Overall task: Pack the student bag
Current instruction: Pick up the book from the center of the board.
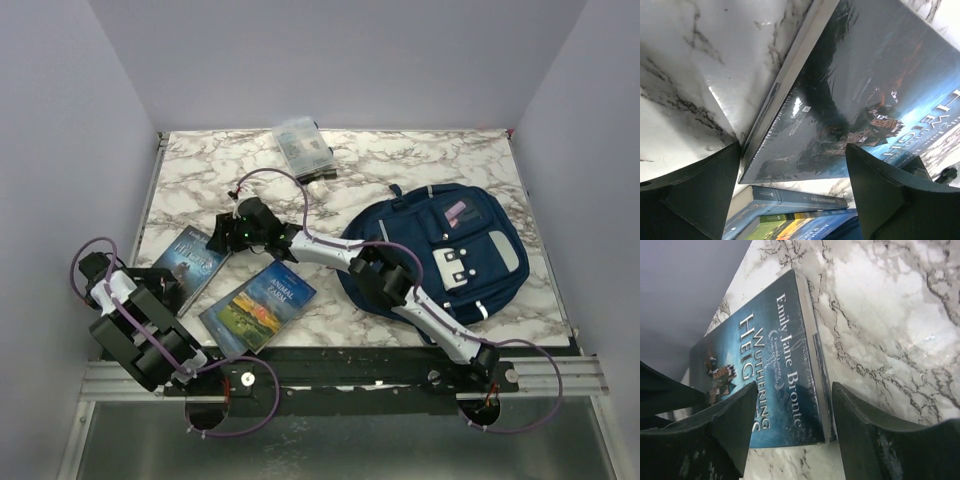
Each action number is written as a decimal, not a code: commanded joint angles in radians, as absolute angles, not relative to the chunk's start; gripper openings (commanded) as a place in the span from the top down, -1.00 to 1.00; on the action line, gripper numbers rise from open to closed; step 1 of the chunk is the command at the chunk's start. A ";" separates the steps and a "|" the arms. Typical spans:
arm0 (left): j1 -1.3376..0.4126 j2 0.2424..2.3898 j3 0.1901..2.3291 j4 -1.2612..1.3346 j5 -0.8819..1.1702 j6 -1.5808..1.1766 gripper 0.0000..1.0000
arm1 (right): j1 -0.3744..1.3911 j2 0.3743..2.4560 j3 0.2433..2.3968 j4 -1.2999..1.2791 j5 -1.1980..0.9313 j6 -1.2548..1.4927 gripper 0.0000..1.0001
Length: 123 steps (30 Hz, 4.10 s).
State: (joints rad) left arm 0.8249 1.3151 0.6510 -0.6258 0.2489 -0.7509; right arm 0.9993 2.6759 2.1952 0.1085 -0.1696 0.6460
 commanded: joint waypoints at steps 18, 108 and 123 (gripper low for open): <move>0.256 1.153 0.795 -0.621 0.436 -0.775 -0.49 | 0.951 2.190 1.679 0.026 -0.313 0.772 0.18; 0.187 0.794 0.659 -0.445 0.707 -0.686 1.00 | 0.848 1.524 1.152 -0.431 0.073 0.428 -0.61; 0.175 0.723 0.700 -0.542 0.856 -0.745 1.00 | 0.848 1.431 1.059 -0.550 0.290 0.425 -0.06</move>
